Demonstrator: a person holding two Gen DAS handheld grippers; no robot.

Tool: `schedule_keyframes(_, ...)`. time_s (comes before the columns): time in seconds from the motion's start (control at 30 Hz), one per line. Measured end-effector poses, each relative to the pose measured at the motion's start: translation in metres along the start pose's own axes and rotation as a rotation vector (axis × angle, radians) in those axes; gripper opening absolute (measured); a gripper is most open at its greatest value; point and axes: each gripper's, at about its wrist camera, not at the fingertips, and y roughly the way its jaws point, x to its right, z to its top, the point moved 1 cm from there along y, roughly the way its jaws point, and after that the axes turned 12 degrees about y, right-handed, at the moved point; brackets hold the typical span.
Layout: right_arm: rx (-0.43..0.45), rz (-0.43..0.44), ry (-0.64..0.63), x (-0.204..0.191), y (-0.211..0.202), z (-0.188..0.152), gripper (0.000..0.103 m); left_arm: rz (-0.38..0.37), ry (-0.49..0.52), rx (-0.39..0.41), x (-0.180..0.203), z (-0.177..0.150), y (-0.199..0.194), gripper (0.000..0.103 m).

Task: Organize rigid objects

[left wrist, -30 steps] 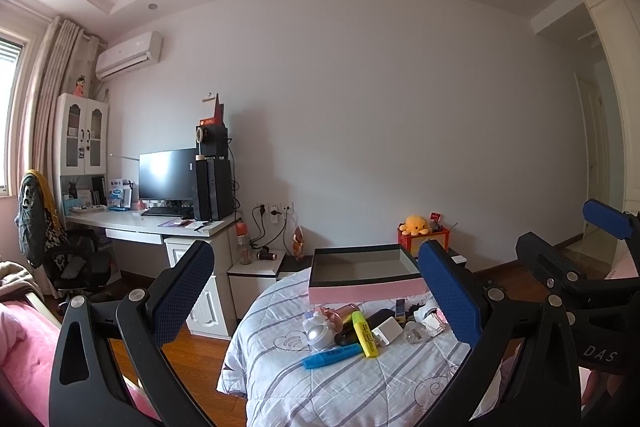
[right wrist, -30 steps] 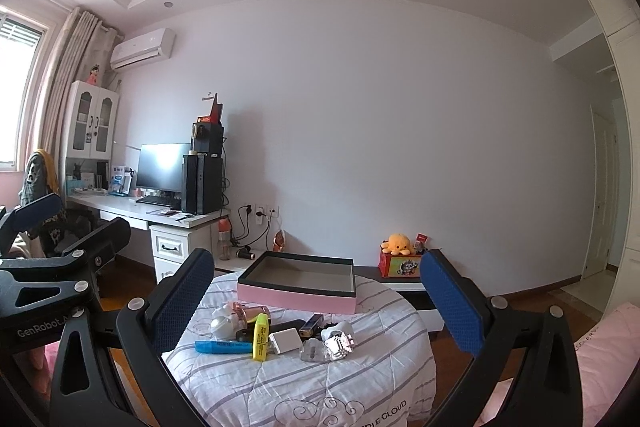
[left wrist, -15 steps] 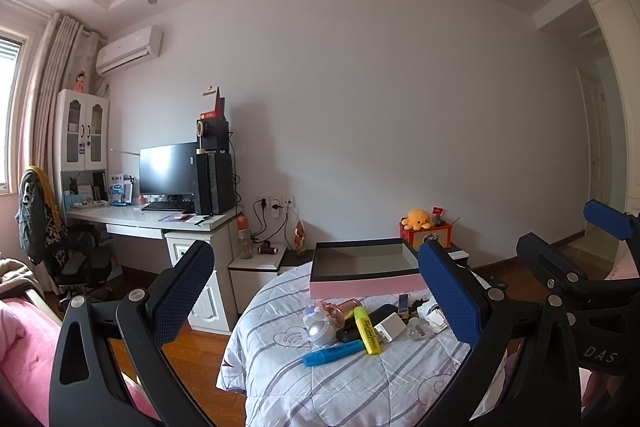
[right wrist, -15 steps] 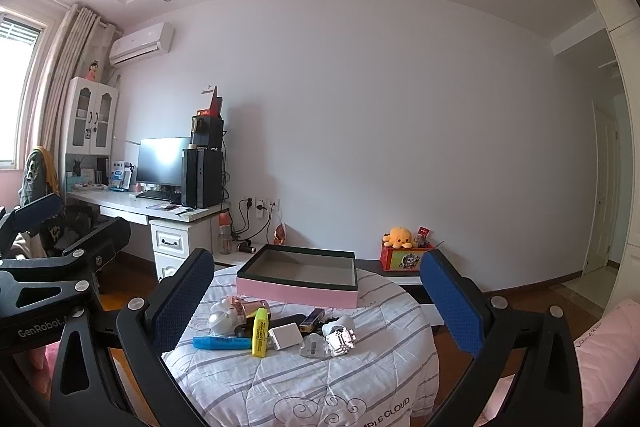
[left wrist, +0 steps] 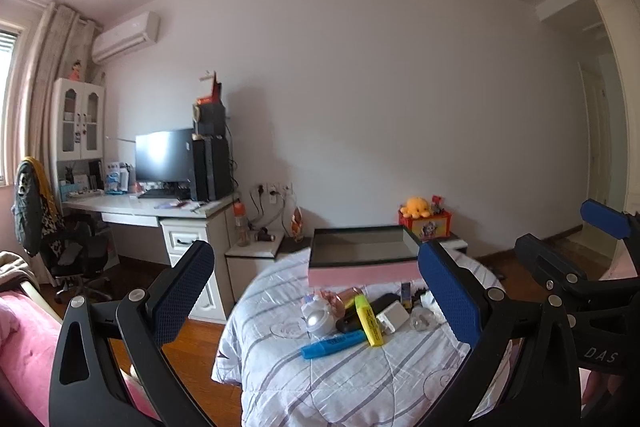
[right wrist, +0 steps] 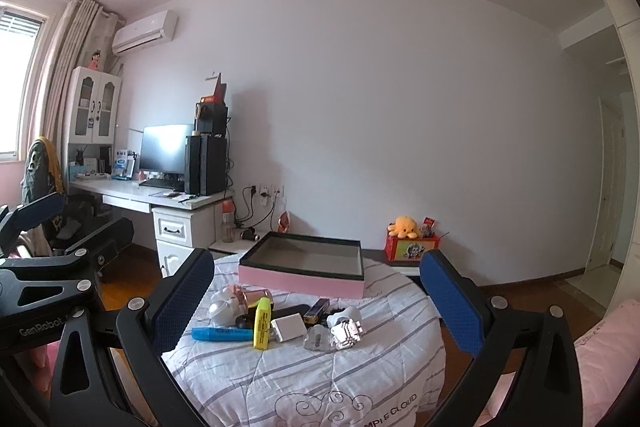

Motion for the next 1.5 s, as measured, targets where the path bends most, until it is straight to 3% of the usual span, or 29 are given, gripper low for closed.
schedule_keyframes(0.17,-0.132,-0.004,0.02,0.011,0.044,-0.032,0.103,-0.097,-0.021,-0.171,0.002,-0.038,0.053,0.103)
schedule_keyframes(0.47,-0.413,-0.041,0.073,0.044,0.134,-0.112,0.103,-0.122,-0.045,-0.426,0.011,-0.11,0.143,0.103)
schedule_keyframes(0.67,-0.494,-0.078,0.091,0.066,0.162,-0.134,0.103,-0.134,-0.048,-0.541,0.019,-0.145,0.191,0.103)
schedule_keyframes(0.8,-0.532,-0.094,0.114,0.083,0.178,-0.145,0.103,-0.142,-0.017,-0.595,0.022,-0.157,0.208,0.103)
schedule_keyframes(0.93,-0.555,-0.091,0.146,0.09,0.189,-0.149,0.103,-0.138,-0.074,-0.606,0.016,-0.152,0.221,0.103)
schedule_keyframes(1.3,-0.596,-0.091,0.178,0.094,0.227,-0.135,0.103,-0.148,-0.077,-0.656,0.013,-0.135,0.271,0.103)
schedule_keyframes(1.5,-0.612,-0.066,0.216,0.103,0.248,-0.126,0.103,-0.171,-0.099,-0.733,0.008,-0.148,0.304,0.103)
